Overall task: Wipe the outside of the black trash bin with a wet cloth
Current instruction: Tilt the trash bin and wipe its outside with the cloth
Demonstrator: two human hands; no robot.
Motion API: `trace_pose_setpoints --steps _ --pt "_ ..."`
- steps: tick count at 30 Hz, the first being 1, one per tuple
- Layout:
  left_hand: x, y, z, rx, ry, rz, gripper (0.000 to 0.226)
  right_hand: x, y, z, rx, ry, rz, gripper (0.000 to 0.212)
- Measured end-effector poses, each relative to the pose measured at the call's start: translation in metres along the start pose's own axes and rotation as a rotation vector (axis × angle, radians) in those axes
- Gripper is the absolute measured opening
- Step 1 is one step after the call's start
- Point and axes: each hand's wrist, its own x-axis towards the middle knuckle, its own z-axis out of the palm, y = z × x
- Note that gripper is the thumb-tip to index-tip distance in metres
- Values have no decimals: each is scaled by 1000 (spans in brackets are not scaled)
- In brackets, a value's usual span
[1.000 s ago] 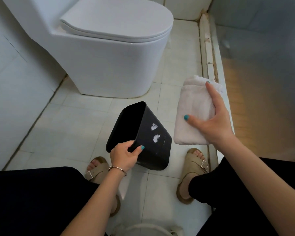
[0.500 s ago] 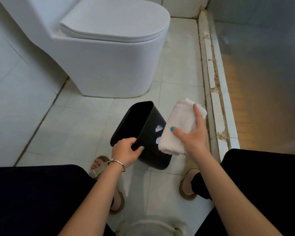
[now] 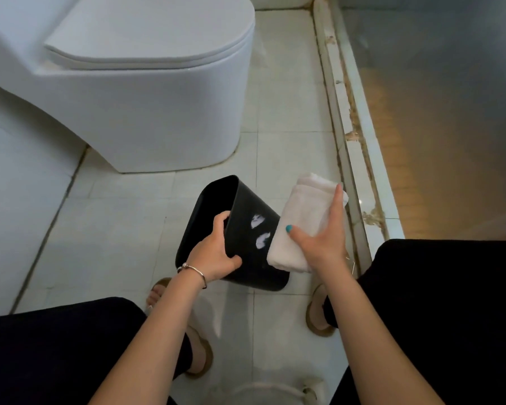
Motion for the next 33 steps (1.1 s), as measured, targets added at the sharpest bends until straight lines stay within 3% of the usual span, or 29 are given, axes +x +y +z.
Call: trace_pose_setpoints --steps 3,8,18,25,33 --pt "7 8 6 -119 36 25 83 4 3 3 8 -19 5 116" --pt "10 11 9 -159 49 78 92 9 17 10 -78 -90 37 114" --pt "7 -3 -2 -238 222 4 95 20 50 40 -179 -184 181 109" --pt "13 -9 -5 -219 121 -8 102 27 65 60 -208 -235 200 107" --pt "21 -16 -18 -271 80 -35 111 39 69 74 -125 -229 197 90"
